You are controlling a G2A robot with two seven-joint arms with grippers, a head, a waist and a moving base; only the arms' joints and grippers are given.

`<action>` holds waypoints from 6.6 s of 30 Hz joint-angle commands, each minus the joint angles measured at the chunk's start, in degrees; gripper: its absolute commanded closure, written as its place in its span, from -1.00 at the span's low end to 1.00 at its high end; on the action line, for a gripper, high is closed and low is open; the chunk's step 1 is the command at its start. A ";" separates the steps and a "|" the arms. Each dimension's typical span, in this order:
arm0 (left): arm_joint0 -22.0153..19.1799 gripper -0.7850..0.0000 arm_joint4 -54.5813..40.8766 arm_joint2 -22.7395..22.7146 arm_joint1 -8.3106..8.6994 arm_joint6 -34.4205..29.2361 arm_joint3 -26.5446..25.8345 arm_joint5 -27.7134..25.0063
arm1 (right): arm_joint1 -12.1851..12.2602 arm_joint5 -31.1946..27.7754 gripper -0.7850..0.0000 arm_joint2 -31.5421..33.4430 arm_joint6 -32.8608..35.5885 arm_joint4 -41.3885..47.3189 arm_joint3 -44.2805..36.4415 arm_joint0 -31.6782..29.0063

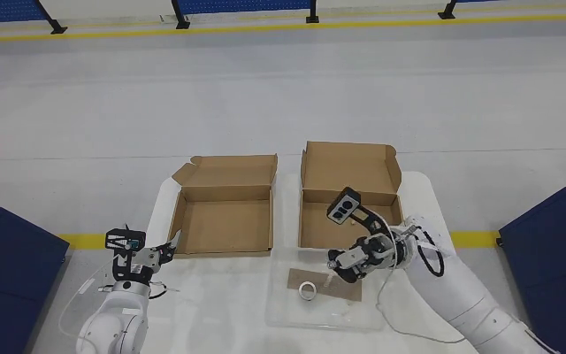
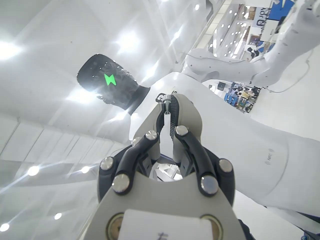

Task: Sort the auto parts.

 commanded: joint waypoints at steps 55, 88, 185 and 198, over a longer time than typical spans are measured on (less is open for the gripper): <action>0.00 -1.00 0.00 0.00 0.00 0.00 0.00 0.00 | -9.71 12.57 1.00 -3.69 -0.07 28.16 -10.95 6.30; 0.00 -1.00 0.00 0.00 0.00 0.00 0.00 0.00 | -12.69 15.30 1.00 -1.67 0.01 29.58 -15.99 2.70; 0.00 -1.00 0.00 0.00 0.00 0.00 0.00 0.00 | -16.33 19.39 1.00 8.58 -10.21 21.32 -18.38 -8.56; 0.00 -1.00 0.00 0.00 0.00 0.00 0.00 0.00 | -17.20 18.93 1.00 9.14 -11.07 22.75 -18.42 -8.71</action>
